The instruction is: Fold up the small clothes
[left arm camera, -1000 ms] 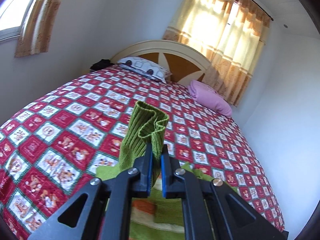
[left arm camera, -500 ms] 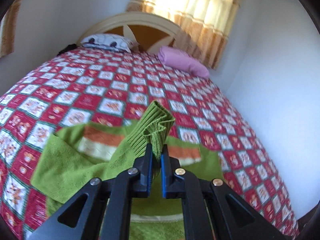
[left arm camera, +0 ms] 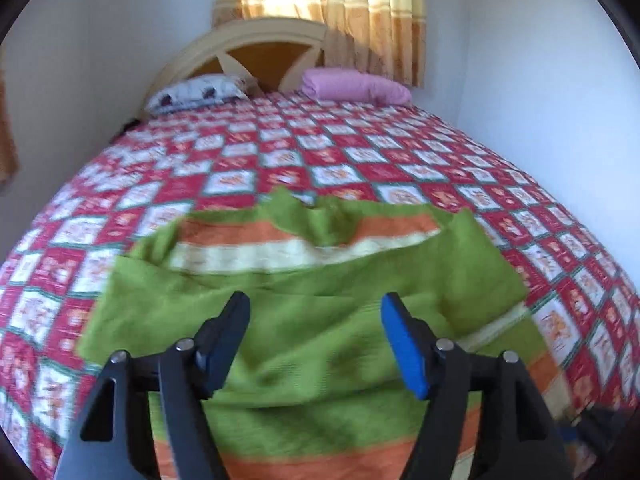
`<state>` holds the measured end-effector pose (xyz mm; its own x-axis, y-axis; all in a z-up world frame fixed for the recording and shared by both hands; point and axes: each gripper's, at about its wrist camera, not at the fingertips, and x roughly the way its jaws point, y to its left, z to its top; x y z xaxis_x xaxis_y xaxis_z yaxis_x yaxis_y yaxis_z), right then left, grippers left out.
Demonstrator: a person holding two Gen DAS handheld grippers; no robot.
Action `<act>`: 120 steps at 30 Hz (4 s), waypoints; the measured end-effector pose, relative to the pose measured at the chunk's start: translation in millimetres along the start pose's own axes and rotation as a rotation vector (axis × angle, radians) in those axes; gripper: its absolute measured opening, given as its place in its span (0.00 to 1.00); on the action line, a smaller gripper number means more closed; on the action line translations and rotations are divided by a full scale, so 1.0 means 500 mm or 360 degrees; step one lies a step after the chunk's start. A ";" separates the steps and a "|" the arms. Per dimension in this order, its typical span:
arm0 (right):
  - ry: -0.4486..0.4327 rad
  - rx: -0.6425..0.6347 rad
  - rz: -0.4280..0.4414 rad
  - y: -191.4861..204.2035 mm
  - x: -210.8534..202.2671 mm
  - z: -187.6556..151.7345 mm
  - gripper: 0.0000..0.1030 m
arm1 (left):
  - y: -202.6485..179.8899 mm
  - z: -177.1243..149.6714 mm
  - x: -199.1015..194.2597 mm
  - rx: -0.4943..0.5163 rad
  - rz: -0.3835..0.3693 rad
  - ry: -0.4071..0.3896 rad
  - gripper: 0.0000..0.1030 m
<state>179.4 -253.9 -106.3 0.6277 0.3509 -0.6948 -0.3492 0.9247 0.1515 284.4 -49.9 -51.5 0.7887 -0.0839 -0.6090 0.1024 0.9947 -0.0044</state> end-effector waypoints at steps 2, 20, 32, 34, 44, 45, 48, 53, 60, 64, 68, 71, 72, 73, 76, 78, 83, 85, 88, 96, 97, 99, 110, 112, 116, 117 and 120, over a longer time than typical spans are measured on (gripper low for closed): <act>0.0000 0.0049 0.0025 -0.003 -0.007 0.013 0.59 | 0.048 -0.018 -0.008 0.0028 0.0136 -0.0025 0.78; 0.0296 0.0193 -0.0143 -0.047 0.240 0.270 0.46 | 0.328 -0.122 0.041 -0.0511 0.0585 0.0173 0.95; 0.0035 -0.0271 -0.0401 0.052 0.154 0.328 0.01 | 0.354 -0.147 0.085 -0.0632 0.0627 0.0397 0.97; 0.0006 -0.0272 -0.0429 0.049 0.142 0.343 0.01 | 0.355 -0.149 0.082 -0.0645 0.0617 0.0392 0.97; 0.0035 -0.0181 -0.0577 -0.024 0.144 0.338 0.01 | 0.357 -0.148 0.085 -0.0640 0.0627 0.0403 0.99; 0.0064 -0.0169 -0.0625 -0.037 0.157 0.328 0.01 | 0.357 -0.148 0.084 -0.0641 0.0627 0.0403 0.99; 0.0111 -0.0098 -0.0639 -0.071 0.175 0.304 0.01 | 0.358 -0.148 0.085 -0.0649 0.0628 0.0407 0.99; 0.0217 0.0023 -0.0609 -0.106 0.197 0.265 0.01 | 0.360 -0.149 0.087 -0.0643 0.0642 0.0415 1.00; 0.0173 0.0055 -0.0725 -0.124 0.190 0.257 0.01 | 0.360 -0.149 0.088 -0.0635 0.0656 0.0421 1.00; 0.0112 0.0319 -0.0532 -0.185 0.166 0.255 0.02 | 0.361 -0.149 0.088 -0.0633 0.0661 0.0423 1.00; 0.0038 0.0456 -0.0321 -0.197 0.122 0.238 0.50 | 0.360 -0.149 0.088 -0.0634 0.0661 0.0421 1.00; 0.0034 0.0404 -0.0261 -0.169 0.105 0.229 0.50 | 0.361 -0.149 0.087 -0.0640 0.0656 0.0416 1.00; 0.0052 0.0372 -0.0233 -0.155 0.106 0.226 0.50 | 0.362 -0.149 0.087 -0.0642 0.0655 0.0416 1.00; 0.0064 0.0347 -0.0218 -0.146 0.112 0.225 0.50 | 0.361 -0.149 0.086 -0.0644 0.0656 0.0416 1.00; 0.0124 0.0305 -0.0281 -0.141 0.146 0.218 0.47 | 0.360 -0.148 0.084 -0.0628 0.0672 0.0419 1.00; 0.0155 0.0286 -0.0266 -0.140 0.165 0.212 0.08 | 0.359 -0.148 0.082 -0.0628 0.0673 0.0418 1.00; -0.0001 0.0183 -0.0369 -0.117 0.099 0.229 0.00 | 0.371 -0.148 0.062 -0.0696 0.0600 0.0361 1.00; 0.0037 0.0123 -0.0443 -0.117 0.100 0.234 0.00 | 0.377 -0.143 0.046 -0.0739 0.0612 0.0325 1.00; 0.0123 0.0171 -0.0516 -0.150 0.117 0.224 0.00 | 0.368 -0.119 0.021 -0.0736 0.0648 0.0209 1.00; 0.0062 0.0258 -0.0243 -0.136 0.110 0.229 0.46 | 0.312 -0.042 0.075 -0.0446 0.0681 0.0222 1.00; 0.0057 0.0223 -0.0243 -0.122 0.114 0.233 0.46 | 0.309 -0.041 0.086 -0.0411 0.0699 0.0239 1.00; 0.0069 0.0141 -0.0252 -0.096 0.132 0.240 0.46 | 0.303 -0.048 0.113 -0.0353 0.0736 0.0309 1.00; 0.0336 0.0007 -0.0457 -0.087 0.187 0.192 0.37 | 0.316 -0.085 0.125 -0.0375 0.0718 0.0365 1.00; 0.0318 0.0006 -0.0466 -0.089 0.192 0.188 0.37 | 0.320 -0.087 0.133 -0.0392 0.0685 0.0371 1.00; 0.0288 0.0048 -0.0468 -0.090 0.183 0.195 0.39 | 0.343 -0.088 0.141 -0.0496 0.0582 0.0409 1.00; 0.0274 0.0072 -0.0458 -0.087 0.169 0.195 0.40 | 0.347 -0.089 0.133 -0.0512 0.0547 0.0399 1.00; 0.0189 0.0148 -0.0322 -0.079 0.122 0.186 0.42 | 0.356 -0.093 0.105 -0.0579 0.0510 0.0429 1.00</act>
<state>296.4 -255.5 -89.2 0.5903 0.1423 -0.7945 -0.1559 0.9859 0.0608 315.7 125.5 -121.3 0.5581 0.1969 -0.8061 -0.3708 0.9282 -0.0299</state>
